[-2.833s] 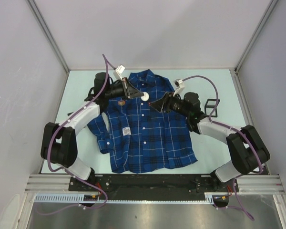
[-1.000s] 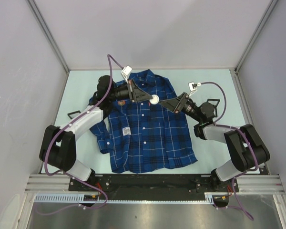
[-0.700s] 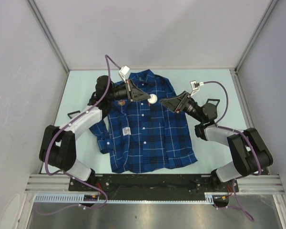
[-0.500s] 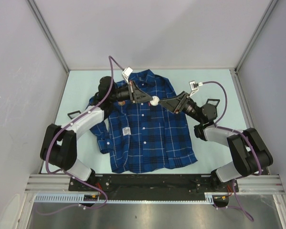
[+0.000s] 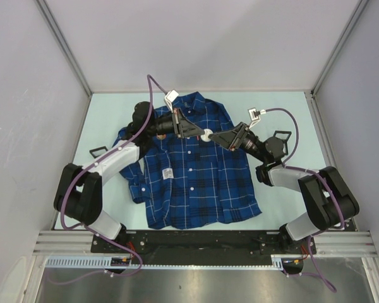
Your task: Remove the brooch from the garment
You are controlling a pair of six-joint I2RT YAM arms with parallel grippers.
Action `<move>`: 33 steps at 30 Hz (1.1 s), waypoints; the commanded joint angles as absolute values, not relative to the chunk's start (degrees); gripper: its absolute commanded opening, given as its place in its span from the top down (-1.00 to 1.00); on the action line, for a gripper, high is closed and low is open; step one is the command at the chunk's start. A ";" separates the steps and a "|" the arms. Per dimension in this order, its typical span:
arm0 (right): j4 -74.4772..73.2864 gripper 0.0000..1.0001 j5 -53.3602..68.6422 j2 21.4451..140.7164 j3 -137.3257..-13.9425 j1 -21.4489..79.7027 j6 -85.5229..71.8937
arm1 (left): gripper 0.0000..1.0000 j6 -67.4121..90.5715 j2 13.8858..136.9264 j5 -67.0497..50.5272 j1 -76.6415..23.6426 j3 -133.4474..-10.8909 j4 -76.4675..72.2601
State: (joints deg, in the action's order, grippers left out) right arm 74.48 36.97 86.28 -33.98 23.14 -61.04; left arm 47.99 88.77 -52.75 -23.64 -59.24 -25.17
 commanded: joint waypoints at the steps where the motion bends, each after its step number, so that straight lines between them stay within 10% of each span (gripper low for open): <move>1: 86.48 0.09 36.91 87.18 -35.68 23.55 -60.91 | 1.00 46.58 88.42 -53.00 -24.52 -60.12 -26.02; 33: 83.76 0.56 37.27 88.95 -37.09 25.05 -57.57 | 1.00 44.47 87.71 -52.64 -25.58 -61.00 -23.11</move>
State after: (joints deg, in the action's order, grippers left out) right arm 74.39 36.97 88.62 -34.96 24.21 -59.86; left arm 45.43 88.77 -52.69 -25.12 -59.27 -21.71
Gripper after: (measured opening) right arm 0.246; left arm 0.026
